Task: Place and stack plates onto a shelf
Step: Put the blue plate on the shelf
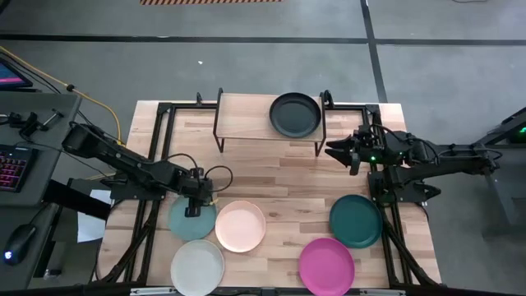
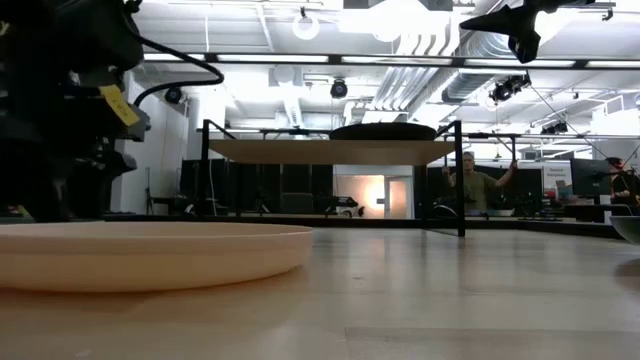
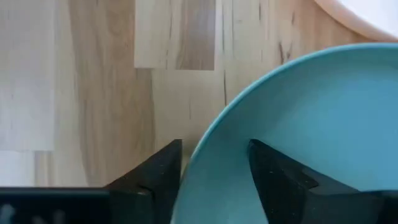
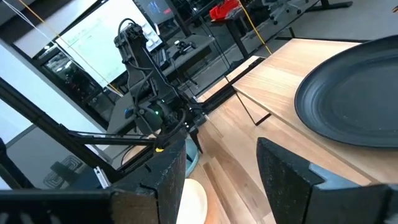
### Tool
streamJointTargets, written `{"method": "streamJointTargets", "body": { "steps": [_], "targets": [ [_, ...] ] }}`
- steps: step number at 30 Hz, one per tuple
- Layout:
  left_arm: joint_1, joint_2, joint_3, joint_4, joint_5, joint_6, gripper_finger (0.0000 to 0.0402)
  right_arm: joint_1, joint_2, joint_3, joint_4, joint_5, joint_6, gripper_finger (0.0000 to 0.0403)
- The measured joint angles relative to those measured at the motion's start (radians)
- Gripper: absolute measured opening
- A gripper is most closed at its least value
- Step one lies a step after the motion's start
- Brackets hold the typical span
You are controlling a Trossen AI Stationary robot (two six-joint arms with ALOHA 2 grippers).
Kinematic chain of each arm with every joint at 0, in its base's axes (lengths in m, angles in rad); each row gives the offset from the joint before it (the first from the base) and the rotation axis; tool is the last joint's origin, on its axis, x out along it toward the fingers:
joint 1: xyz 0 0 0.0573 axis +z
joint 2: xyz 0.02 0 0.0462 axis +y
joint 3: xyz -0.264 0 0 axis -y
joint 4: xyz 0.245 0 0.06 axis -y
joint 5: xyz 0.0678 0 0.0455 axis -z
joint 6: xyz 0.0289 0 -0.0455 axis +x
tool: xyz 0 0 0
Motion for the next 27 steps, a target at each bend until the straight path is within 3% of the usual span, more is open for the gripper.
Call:
{"method": "streamJointTargets", "body": {
  "steps": [8,20,27],
  "targets": [
    [0.045,-0.002,0.000,-0.035,-0.046,-0.066,0.0017,0.000,0.000,0.000,-0.004,-0.012,0.000,0.0178],
    [0.153,-0.145,0.008,-0.100,-0.176,-0.237,0.0002,0.000,0.000,0.000,-0.004,-0.042,-0.001,0.0178],
    [0.192,-0.226,0.180,-0.208,-0.174,-0.269,0.0001,0.000,0.000,0.000,-0.005,-0.049,-0.043,0.0178]
  ]
}}
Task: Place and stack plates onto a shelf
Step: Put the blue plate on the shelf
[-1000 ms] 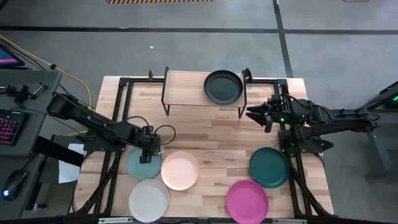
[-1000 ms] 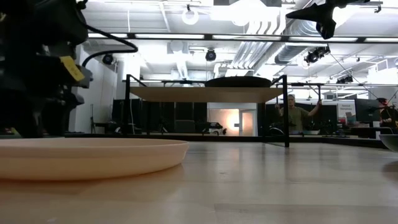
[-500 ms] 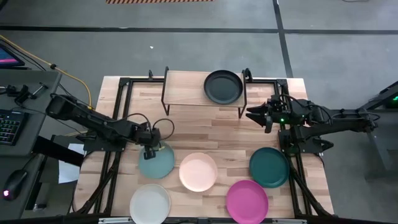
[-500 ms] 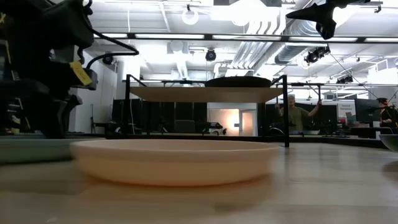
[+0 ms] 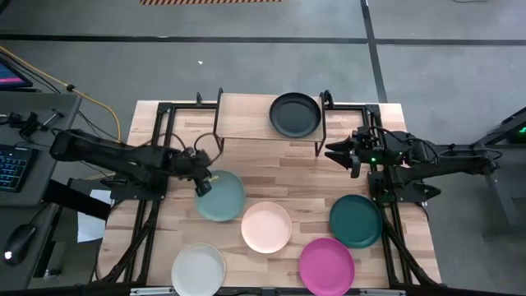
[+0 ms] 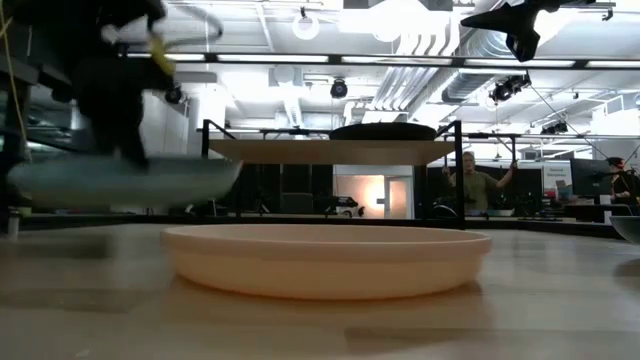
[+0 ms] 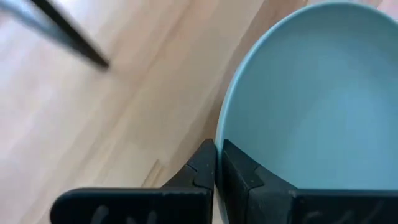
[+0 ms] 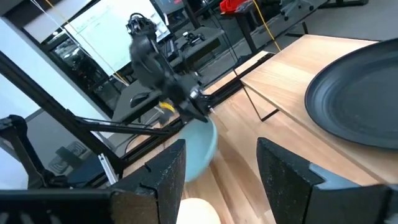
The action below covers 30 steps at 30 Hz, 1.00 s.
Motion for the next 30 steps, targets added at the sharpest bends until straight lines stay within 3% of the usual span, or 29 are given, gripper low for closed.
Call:
{"method": "streamJointTargets", "body": {
  "steps": [6,15,21,26,30],
  "targets": [
    [0.036,0.012,0.194,-0.074,-0.040,0.016,0.0001,0.000,0.000,0.000,0.001,0.000,-0.002,0.0178],
    [0.169,0.011,0.355,-0.075,-0.065,-0.035,0.0001,0.000,0.000,0.000,0.002,0.000,0.001,0.0178],
    [0.364,0.068,0.483,-0.066,-0.085,0.047,0.0000,0.000,0.000,0.000,0.013,0.027,0.025,0.0178],
    [0.548,0.201,0.615,-0.058,-0.080,0.204,0.0000,0.000,0.000,0.000,0.014,0.064,0.025,0.0178],
    [0.665,0.343,0.705,-0.056,0.013,0.315,0.0000,0.000,0.000,0.000,0.017,0.069,0.028,0.0178]
  ]
}}
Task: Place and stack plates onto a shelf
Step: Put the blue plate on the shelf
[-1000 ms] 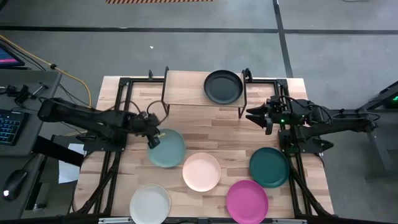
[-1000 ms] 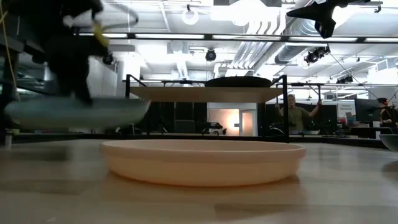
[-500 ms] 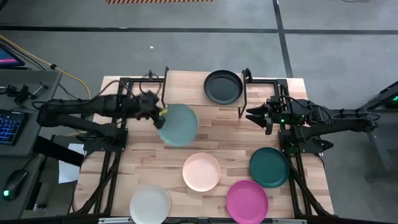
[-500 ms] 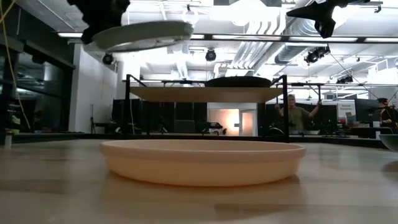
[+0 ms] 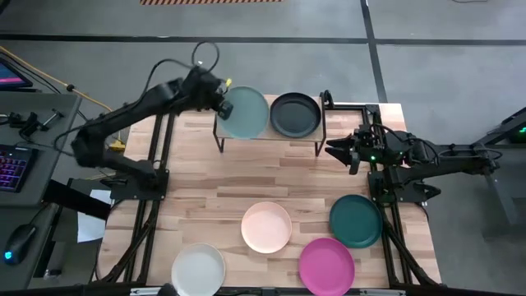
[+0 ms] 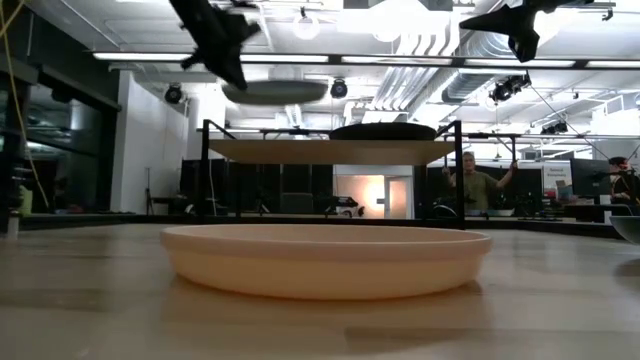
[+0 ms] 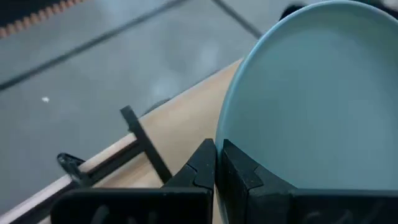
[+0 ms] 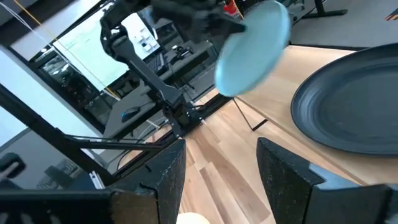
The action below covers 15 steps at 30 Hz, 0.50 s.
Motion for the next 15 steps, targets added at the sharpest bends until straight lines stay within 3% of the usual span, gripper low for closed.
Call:
{"method": "streamJointTargets", "body": {
  "steps": [7,15],
  "targets": [
    [0.100,0.188,0.093,-0.027,0.101,0.054,0.0000,0.000,0.000,0.000,0.000,0.000,0.000,0.0178],
    [0.128,0.245,0.098,-0.039,0.111,0.058,0.0000,0.000,0.000,0.000,0.000,0.000,0.023,0.0178]
  ]
}}
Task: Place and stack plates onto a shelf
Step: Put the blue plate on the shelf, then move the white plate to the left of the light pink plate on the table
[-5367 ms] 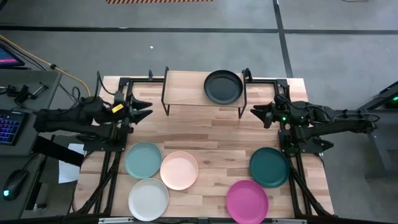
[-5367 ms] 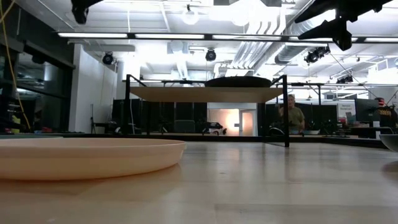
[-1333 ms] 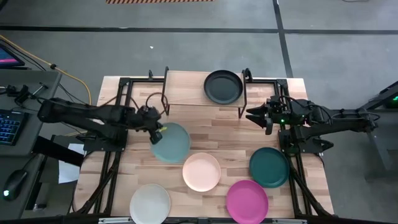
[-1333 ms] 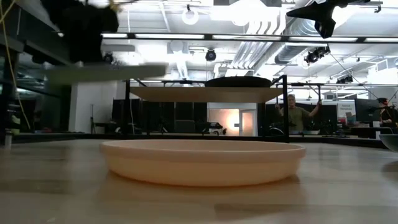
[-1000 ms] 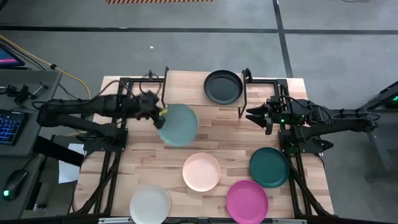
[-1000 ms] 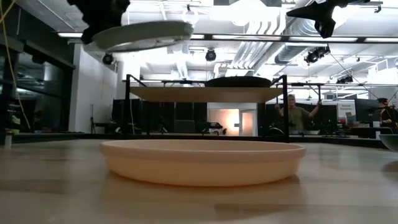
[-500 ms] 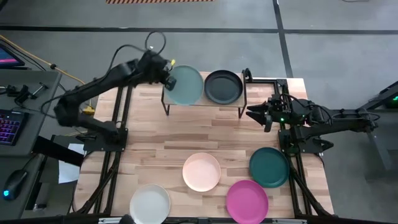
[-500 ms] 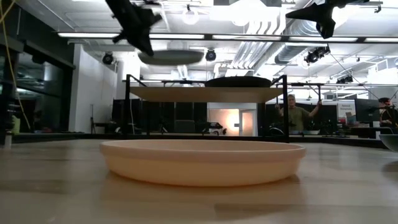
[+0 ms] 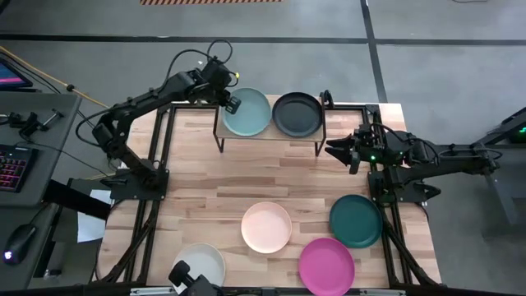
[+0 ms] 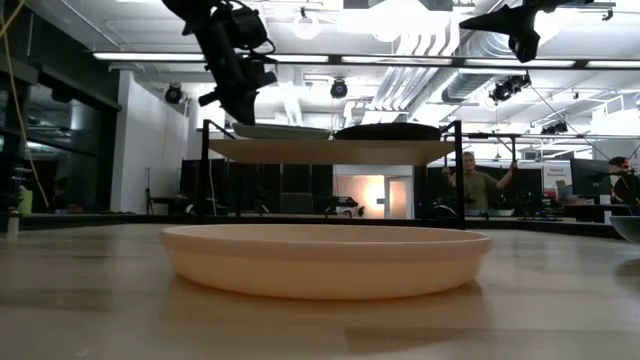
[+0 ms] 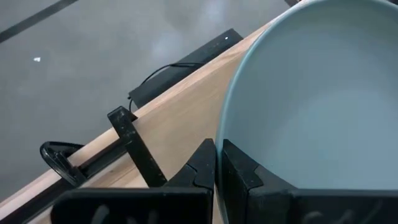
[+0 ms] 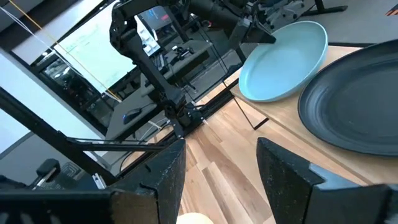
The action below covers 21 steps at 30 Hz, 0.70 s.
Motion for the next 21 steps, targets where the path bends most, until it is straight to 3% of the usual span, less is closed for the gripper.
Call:
{"method": "streamJointTargets", "body": {
  "steps": [14,21],
  "targets": [
    [-0.001,0.001,0.000,-0.009,-0.005,0.072,0.0043,0.000,0.000,0.000,0.000,0.000,-0.006,0.0178],
    [-0.001,-0.013,0.000,-0.008,0.000,0.079,0.0086,0.000,0.000,0.000,0.008,0.000,-0.005,0.0178]
  ]
}}
